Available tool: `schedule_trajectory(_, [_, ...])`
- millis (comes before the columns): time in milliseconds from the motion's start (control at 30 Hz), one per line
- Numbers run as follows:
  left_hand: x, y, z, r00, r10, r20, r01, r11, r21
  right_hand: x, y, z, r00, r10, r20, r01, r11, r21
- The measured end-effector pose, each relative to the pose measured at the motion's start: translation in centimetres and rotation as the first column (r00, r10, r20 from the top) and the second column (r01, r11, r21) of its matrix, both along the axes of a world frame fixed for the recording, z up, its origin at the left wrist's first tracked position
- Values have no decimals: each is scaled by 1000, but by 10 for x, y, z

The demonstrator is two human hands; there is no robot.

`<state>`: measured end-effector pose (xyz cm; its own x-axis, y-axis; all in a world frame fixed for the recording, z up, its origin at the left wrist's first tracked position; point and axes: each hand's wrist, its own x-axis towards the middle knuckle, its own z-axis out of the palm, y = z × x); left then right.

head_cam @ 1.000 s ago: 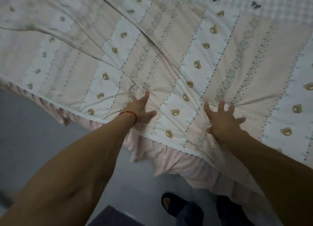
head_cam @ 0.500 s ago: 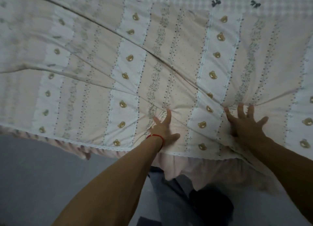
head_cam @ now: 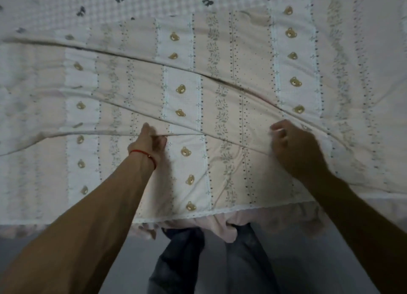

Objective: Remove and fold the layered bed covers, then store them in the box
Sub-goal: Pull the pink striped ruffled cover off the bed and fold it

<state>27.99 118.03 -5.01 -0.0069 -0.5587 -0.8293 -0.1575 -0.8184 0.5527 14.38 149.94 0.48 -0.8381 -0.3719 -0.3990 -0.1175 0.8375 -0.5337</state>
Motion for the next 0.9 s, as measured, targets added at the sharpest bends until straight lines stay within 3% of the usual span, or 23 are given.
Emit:
schedule_trajectory(67, [-5,-16,-7,995,-23,-94,30,997,77,46,-43,-13,938,-30,344,104,975,-198])
schedule_trajectory(100, [-4,-19,-9,992,-58,-113,70,992,102,63,-62,-24,865,-95,494,243,939,-245])
schedule_trajectory(133, [-1,-18,-8,989,-61,-136,79,989,125,69,-74,-37,769,-178,613,401,882,-247])
schedule_trajectory(200, [18,-12,-10,979,-62,-196,93,984,150,79,-95,-52,533,-292,794,699,681,-218])
schedule_trajectory(300, [73,-2,-6,972,-92,-217,136,971,196,101,-113,-56,268,-346,899,934,323,-154])
schedule_trajectory(467, [149,8,8,967,-87,-237,141,966,217,135,-113,-51,46,-411,911,988,-113,-101])
schedule_trajectory(500, [154,8,9,965,-100,-243,155,964,217,138,-109,-52,30,-440,898,981,-158,-110])
schedule_trajectory(633, [173,12,15,940,-194,-282,254,947,196,166,-81,-46,62,-558,828,953,-213,-215])
schedule_trajectory(733, [189,23,9,936,-237,-262,282,947,152,181,-62,-48,113,-620,776,937,-193,-291])
schedule_trajectory(900, [220,31,-8,952,-277,-127,289,952,95,191,-47,-60,81,-638,766,977,-102,-188])
